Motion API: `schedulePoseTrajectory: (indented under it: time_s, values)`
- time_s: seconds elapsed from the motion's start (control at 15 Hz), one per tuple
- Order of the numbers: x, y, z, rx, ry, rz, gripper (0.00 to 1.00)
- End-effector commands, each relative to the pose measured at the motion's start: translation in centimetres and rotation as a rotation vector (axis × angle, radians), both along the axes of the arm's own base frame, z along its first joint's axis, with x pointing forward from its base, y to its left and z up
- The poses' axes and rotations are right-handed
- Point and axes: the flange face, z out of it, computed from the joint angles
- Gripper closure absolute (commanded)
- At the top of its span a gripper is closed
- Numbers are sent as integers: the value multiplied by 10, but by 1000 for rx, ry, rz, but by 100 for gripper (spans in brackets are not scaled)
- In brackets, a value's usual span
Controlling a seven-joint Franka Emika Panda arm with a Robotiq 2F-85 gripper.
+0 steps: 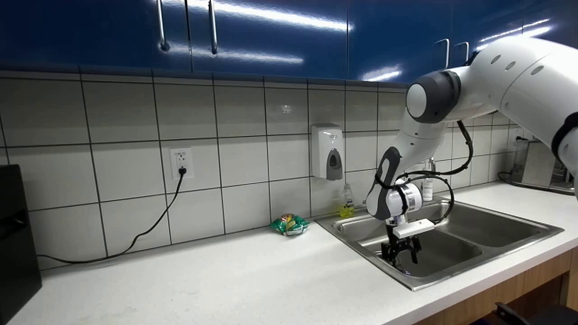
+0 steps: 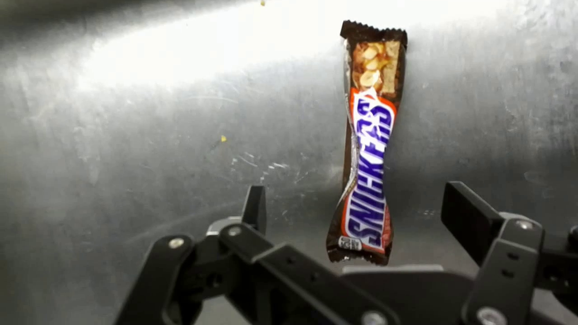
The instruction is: Put the snickers bar inside the sink
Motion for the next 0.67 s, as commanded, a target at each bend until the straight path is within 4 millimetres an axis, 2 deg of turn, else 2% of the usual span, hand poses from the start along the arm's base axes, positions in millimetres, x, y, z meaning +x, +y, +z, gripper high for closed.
schedulePoseTrajectory:
  time_s: [0.0,0.6]
  values:
    - [6,0,17,8,-33,-17,0]
    - [19,6,57,1,-111,-7,0]
